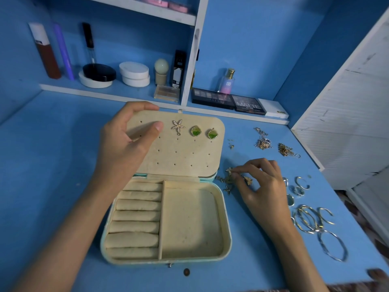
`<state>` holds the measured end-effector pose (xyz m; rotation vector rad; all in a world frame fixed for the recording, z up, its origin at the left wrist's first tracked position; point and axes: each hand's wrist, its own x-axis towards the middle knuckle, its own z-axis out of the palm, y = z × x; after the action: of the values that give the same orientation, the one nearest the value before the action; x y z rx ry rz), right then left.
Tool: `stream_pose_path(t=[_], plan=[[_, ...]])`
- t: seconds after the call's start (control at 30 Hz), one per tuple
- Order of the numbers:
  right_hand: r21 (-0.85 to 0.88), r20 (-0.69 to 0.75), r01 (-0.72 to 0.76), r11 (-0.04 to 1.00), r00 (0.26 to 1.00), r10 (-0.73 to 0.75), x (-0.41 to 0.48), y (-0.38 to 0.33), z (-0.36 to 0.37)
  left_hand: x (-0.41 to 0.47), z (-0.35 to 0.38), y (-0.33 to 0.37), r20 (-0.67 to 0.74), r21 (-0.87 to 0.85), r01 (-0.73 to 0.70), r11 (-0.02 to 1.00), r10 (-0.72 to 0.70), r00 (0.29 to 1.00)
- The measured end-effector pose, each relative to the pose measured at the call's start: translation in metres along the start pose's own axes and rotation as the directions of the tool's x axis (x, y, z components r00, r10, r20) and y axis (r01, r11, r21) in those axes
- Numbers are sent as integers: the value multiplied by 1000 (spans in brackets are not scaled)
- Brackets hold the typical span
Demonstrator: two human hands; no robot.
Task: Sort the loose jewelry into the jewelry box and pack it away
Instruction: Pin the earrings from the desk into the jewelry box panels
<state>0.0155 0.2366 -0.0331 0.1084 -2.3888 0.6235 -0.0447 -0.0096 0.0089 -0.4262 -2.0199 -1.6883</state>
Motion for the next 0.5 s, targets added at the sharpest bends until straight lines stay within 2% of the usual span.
stream_pose_path(t=[0.1,0.23,0.4,0.5], plan=[[8,-27,-21,1000,999,21,1,-1,-1,0,0,0,-5,4,-1,1000,1,1000],[12,-134,-103,995,986,104,2,0,-5,0,0,1,5,1,11,1000,-11,1000],[-46,-280,-162,986,949,143,1,4,-9,0,0,1,-3,13,3,1000,-3,1000],[-107,-290,-203,973,943,165,-1,10,-11,0,0,2,-3,19,6,1000,-6,1000]])
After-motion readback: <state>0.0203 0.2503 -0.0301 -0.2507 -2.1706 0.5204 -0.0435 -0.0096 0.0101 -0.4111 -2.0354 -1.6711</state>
